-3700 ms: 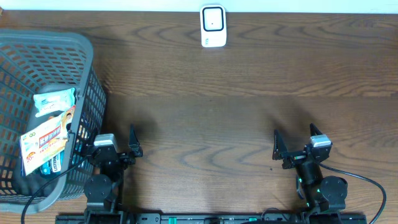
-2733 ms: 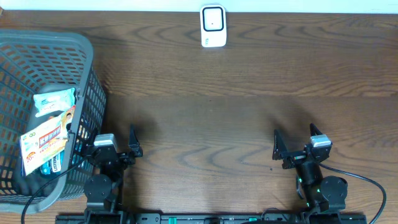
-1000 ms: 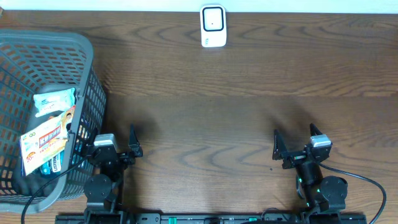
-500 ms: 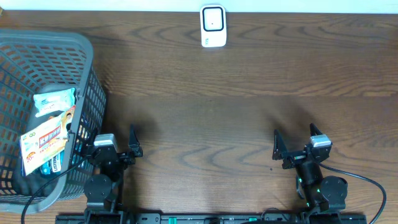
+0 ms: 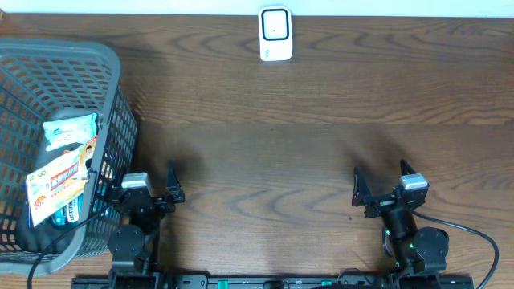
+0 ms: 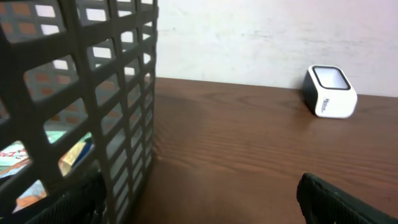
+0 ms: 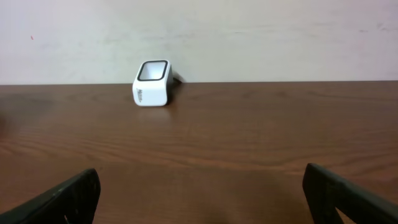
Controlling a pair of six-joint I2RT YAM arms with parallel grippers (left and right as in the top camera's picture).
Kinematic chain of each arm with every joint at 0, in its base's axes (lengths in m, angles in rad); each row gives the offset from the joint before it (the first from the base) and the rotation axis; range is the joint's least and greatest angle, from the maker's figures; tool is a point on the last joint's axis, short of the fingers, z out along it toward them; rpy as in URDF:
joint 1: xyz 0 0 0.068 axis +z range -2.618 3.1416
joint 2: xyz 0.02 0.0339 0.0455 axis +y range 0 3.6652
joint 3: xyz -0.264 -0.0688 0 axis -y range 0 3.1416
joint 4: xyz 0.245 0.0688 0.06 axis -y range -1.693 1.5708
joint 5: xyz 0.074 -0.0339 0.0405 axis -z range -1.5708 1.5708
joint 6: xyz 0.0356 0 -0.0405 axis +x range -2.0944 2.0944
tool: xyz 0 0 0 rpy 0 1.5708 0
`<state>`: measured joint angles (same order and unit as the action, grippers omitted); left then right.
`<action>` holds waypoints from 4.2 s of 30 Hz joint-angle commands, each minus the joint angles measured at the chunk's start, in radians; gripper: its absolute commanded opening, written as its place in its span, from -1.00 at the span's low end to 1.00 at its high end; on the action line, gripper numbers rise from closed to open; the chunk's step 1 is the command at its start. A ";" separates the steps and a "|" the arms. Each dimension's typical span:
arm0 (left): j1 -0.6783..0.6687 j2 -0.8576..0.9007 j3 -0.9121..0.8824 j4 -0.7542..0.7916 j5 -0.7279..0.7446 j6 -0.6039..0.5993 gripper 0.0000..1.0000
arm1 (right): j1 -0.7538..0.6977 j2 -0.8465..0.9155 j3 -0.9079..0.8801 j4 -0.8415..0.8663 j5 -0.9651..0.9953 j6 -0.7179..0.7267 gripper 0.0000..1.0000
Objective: Scan the item barcode
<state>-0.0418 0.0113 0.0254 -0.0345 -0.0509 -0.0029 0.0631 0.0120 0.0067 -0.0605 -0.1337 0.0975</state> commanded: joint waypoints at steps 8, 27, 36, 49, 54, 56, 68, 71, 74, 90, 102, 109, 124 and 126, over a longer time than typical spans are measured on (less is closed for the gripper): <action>0.003 0.050 0.233 -0.323 0.017 -0.042 0.96 | 0.009 -0.005 -0.001 -0.004 0.008 -0.009 0.99; 0.003 0.457 0.666 -0.553 0.079 -0.145 0.96 | 0.009 -0.005 -0.001 -0.004 0.008 -0.009 0.98; 0.003 0.591 0.791 -0.595 0.096 -0.144 0.96 | 0.009 -0.005 -0.001 -0.004 0.008 -0.009 0.99; 0.003 0.780 1.045 -0.901 0.121 -0.141 0.96 | 0.009 -0.005 -0.001 -0.004 0.008 -0.009 0.98; 0.003 0.778 1.045 -0.900 0.212 -0.141 0.96 | 0.009 -0.005 -0.001 -0.004 0.008 -0.009 0.99; 0.003 0.778 1.045 -0.900 0.221 -0.141 0.96 | 0.009 -0.005 -0.001 -0.004 0.008 -0.009 0.98; 0.003 0.778 1.054 -0.904 0.224 -0.141 0.96 | 0.009 -0.005 -0.001 -0.004 0.008 -0.009 0.99; 0.003 0.778 1.069 -0.905 0.224 -0.142 0.96 | 0.009 -0.005 -0.001 -0.004 0.008 -0.009 0.98; 0.003 0.778 1.084 -0.909 0.224 -0.142 0.96 | 0.009 -0.005 -0.001 -0.004 0.008 -0.009 0.99; 0.003 0.784 1.253 -0.927 0.266 -0.142 0.96 | 0.009 -0.005 -0.001 -0.004 0.008 -0.009 0.99; 0.005 0.913 1.466 -0.999 -0.267 -0.375 0.96 | 0.009 -0.005 -0.001 -0.004 0.008 -0.009 0.99; 0.103 1.017 1.465 -1.105 -0.310 -0.532 0.96 | 0.009 -0.005 -0.001 -0.004 0.008 -0.009 0.99; 0.454 1.200 1.458 -1.207 -0.216 -0.639 0.95 | 0.009 -0.005 -0.001 -0.004 0.008 -0.009 0.99; 0.472 1.212 1.451 -1.202 -0.204 -0.639 0.95 | 0.009 -0.005 -0.001 -0.004 0.008 -0.009 0.98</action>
<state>0.4076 1.2098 1.4799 -1.2339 -0.2897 -0.6258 0.0631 0.0120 0.0067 -0.0601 -0.1337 0.0975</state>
